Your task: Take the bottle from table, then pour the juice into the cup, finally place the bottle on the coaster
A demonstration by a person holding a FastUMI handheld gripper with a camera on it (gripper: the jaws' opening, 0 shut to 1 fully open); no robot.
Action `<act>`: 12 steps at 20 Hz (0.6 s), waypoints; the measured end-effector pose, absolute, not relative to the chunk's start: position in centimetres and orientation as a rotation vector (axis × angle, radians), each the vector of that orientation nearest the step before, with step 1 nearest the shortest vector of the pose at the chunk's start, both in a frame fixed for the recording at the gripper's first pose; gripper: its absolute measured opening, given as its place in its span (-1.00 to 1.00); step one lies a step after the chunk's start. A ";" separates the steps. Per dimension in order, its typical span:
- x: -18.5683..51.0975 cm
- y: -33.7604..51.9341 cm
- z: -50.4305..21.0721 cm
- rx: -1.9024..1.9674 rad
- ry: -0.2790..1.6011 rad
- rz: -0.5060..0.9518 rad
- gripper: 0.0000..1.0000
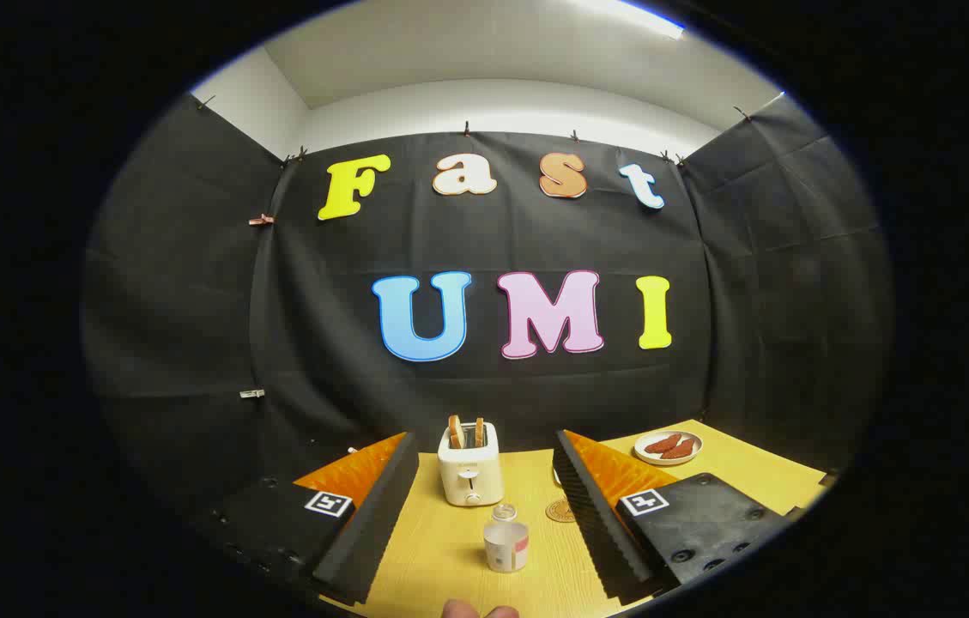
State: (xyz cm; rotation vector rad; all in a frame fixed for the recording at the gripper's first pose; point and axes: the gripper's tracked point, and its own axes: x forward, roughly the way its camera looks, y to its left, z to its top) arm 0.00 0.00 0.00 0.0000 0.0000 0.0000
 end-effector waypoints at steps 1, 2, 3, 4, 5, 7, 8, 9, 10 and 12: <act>-0.1 0.0 0.1 -0.003 -0.001 0.002 0.94; -0.1 -0.2 0.1 -0.005 -0.002 -0.001 0.94; -0.1 -0.3 0.1 -0.004 -0.002 -0.001 0.94; -0.3 -0.1 0.0 0.001 -0.002 0.003 0.94; -0.3 0.1 0.0 0.010 0.001 0.010 0.94; -0.5 0.1 0.0 0.011 -0.001 0.013 0.94; -0.5 -0.1 0.1 0.010 -0.003 0.010 0.94; -0.5 -0.1 0.0 0.012 -0.005 0.010 0.94; -0.5 0.0 -0.1 0.016 -0.006 0.010 0.94; -0.3 0.0 -0.2 0.019 -0.007 0.006 0.94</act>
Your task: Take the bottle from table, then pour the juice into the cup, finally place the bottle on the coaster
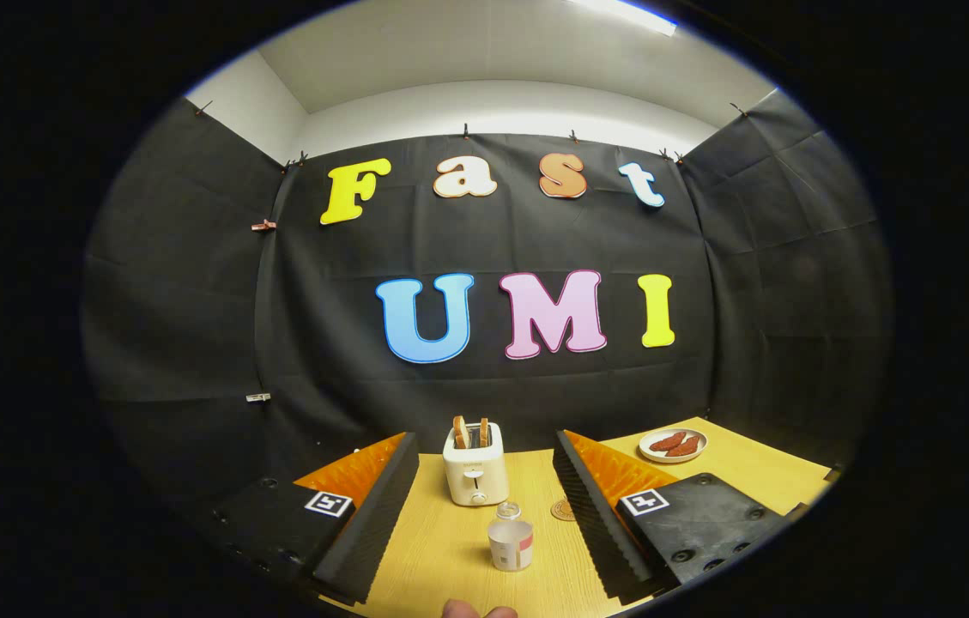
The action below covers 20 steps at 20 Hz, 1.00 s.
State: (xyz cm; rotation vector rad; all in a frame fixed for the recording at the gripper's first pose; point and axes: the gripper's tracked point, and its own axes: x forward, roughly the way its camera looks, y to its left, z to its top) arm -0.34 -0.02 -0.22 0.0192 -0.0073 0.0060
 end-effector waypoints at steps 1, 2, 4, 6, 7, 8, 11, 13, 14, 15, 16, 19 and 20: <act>-0.2 -0.1 -0.4 0.018 -0.006 0.004 0.94; -0.1 -0.1 -0.5 0.016 -0.006 0.002 0.94; 0.2 -0.2 -1.0 0.007 0.000 0.000 0.94; 0.3 -0.3 -1.6 -0.007 0.007 -0.005 0.94; 0.4 -0.5 -1.7 -0.014 0.006 -0.011 0.94; 0.6 -0.6 -1.9 -0.020 -0.002 -0.017 0.94; 1.1 -1.1 -3.0 -0.028 -0.024 -0.041 0.94; 1.5 -1.3 -4.9 -0.026 0.000 -0.051 0.94; 1.8 -1.3 -5.8 -0.035 0.012 -0.054 0.94; 1.9 -1.4 -6.6 -0.043 0.021 -0.057 0.94; 2.1 -1.3 -7.6 -0.051 0.029 -0.057 0.94; 3.2 -1.2 -10.4 -0.053 0.036 -0.068 0.94; 3.5 -1.2 -11.4 -0.050 0.034 -0.074 0.94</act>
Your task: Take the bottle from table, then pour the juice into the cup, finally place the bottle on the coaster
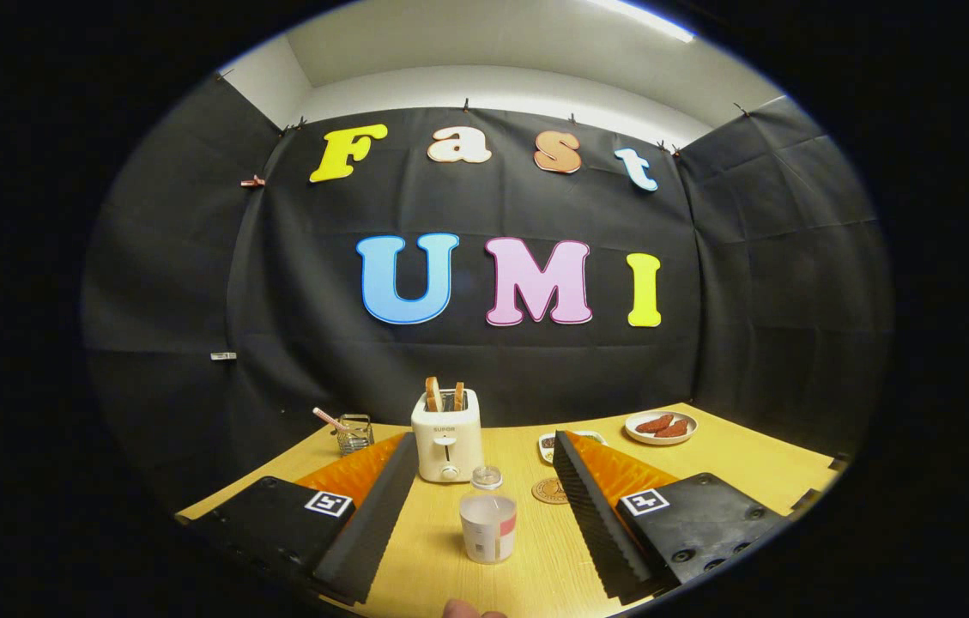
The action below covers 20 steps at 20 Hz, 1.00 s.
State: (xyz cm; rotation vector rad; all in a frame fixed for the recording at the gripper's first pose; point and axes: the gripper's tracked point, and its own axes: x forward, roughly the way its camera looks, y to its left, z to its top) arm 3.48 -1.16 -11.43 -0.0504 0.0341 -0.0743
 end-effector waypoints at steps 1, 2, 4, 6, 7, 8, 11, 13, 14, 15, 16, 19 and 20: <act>4.0 -1.1 -12.3 -0.050 0.030 -0.082 0.94; 4.3 -1.2 -13.4 -0.051 0.028 -0.093 0.94; 5.0 -1.2 -15.6 -0.044 0.033 -0.103 0.94; 5.8 -1.0 -18.0 -0.050 0.047 -0.100 0.94; 6.1 -1.2 -19.3 -0.056 0.058 -0.101 0.94; 6.4 -1.4 -20.5 -0.059 0.069 -0.106 0.94; 7.6 -1.9 -23.1 -0.061 0.083 -0.119 0.94; 8.5 -1.7 -24.6 -0.066 0.082 -0.112 0.94; 9.0 -1.8 -25.1 -0.068 0.084 -0.110 0.94; 9.6 -1.9 -25.6 -0.071 0.084 -0.108 0.94; 9.8 -2.0 -26.0 -0.077 0.085 -0.109 0.95; 10.8 -2.5 -27.1 -0.082 0.098 -0.116 0.95; 11.1 -2.9 -27.3 -0.086 0.098 -0.129 0.95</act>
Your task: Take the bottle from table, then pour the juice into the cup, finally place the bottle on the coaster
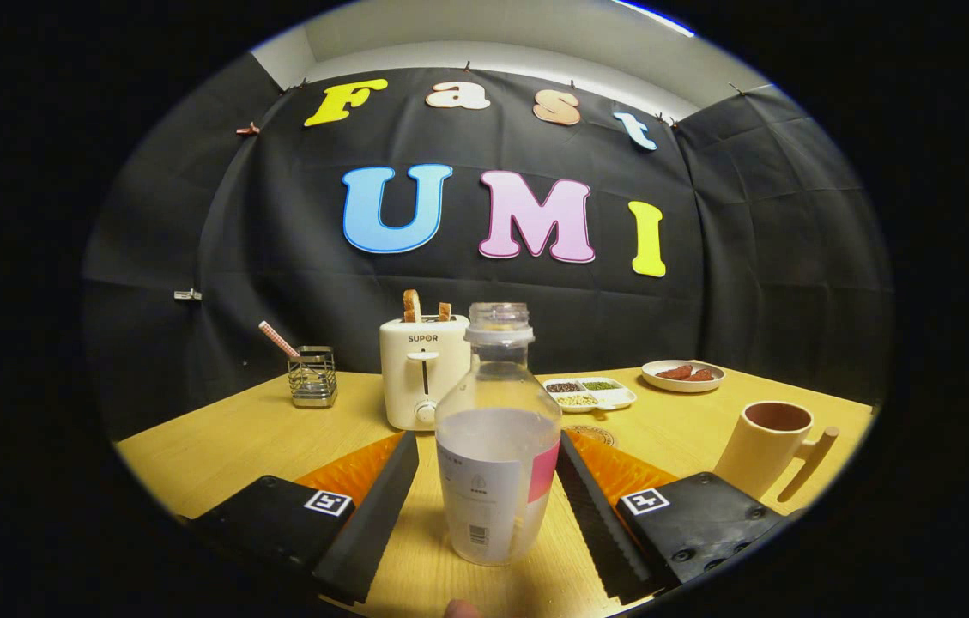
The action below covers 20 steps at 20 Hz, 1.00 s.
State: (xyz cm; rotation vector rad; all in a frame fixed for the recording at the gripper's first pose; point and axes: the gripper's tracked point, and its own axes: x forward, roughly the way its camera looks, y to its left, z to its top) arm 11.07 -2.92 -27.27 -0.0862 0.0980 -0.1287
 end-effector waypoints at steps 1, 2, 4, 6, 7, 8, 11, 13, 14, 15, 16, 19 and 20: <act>11.1 -3.0 -27.1 -0.086 0.092 -0.131 0.94; 11.4 -3.0 -27.2 -0.076 0.088 -0.127 0.74; 11.7 -3.6 -27.2 -0.072 0.089 -0.142 0.53; 11.7 -3.8 -27.1 -0.060 0.100 -0.145 0.53; 11.6 -3.9 -26.7 -0.055 0.106 -0.148 0.53; 11.4 -4.0 -26.3 -0.053 0.111 -0.147 0.53; 10.7 -3.9 -24.0 -0.063 0.122 -0.134 0.53; 10.2 -3.9 -22.0 -0.053 0.122 -0.125 0.53; 9.9 -3.9 -21.0 -0.044 0.117 -0.120 0.53; 9.8 -3.8 -19.8 -0.037 0.113 -0.116 0.53; 9.5 -3.6 -18.8 -0.033 0.109 -0.108 0.53; 8.9 -3.7 -15.8 -0.039 0.101 -0.087 0.53; 8.8 -3.8 -14.8 -0.036 0.096 -0.079 0.53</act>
